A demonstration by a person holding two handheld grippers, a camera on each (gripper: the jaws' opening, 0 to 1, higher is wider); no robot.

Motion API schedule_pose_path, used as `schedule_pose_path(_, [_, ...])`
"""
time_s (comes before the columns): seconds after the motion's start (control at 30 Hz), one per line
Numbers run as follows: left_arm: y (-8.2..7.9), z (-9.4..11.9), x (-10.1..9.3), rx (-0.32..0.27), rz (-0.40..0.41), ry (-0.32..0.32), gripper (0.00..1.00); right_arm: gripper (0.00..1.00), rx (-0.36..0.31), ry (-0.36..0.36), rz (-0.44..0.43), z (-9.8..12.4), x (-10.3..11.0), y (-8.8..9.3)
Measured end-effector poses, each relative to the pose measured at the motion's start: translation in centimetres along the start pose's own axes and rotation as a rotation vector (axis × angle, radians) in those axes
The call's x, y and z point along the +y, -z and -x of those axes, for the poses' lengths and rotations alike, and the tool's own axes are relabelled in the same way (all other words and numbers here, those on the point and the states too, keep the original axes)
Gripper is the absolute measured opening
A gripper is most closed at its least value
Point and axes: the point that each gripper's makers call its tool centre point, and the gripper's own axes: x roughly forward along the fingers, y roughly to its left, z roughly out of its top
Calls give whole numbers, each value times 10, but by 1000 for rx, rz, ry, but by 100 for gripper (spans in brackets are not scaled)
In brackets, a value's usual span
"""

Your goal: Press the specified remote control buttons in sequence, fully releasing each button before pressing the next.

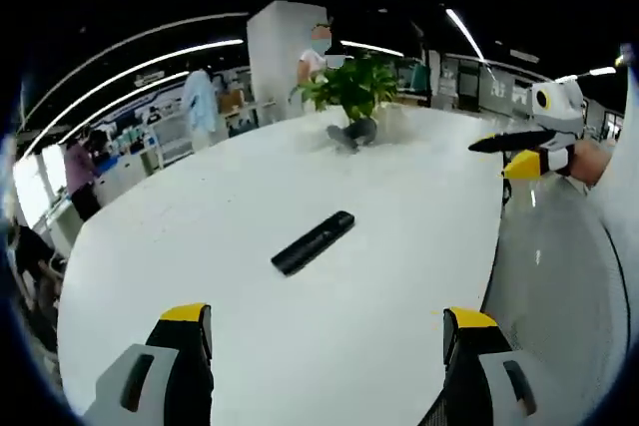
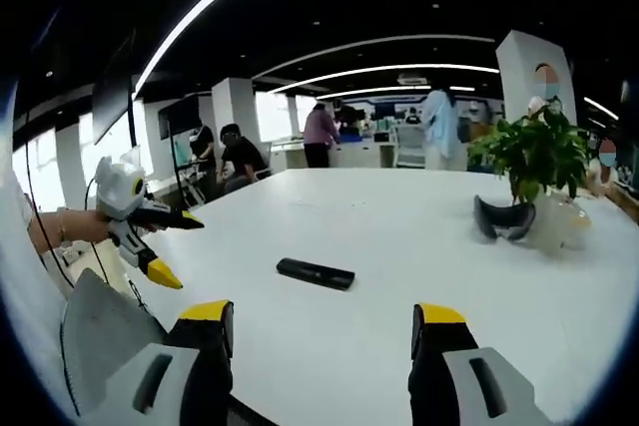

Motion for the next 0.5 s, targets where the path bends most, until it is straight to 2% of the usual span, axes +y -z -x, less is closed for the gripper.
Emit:
schedule_pose_path(0.1, [6, -13, -1, 73, -93, 34, 100, 71, 26, -10, -6, -2, 3, 5])
schedule_pose_path(0.13, [9, -17, -3, 107, -106, 64, 100, 71, 37, -14, -6, -1, 4, 8])
schedule_pose_path(0.23, [13, -27, -7, 163, -120, 127, 100, 70, 60, -19, -1, -1, 7, 13])
schedule_pose_path(0.5, [6, -56, 4, 205, -124, 188, 100, 68, 96, -34, 10, 2, 9, 22])
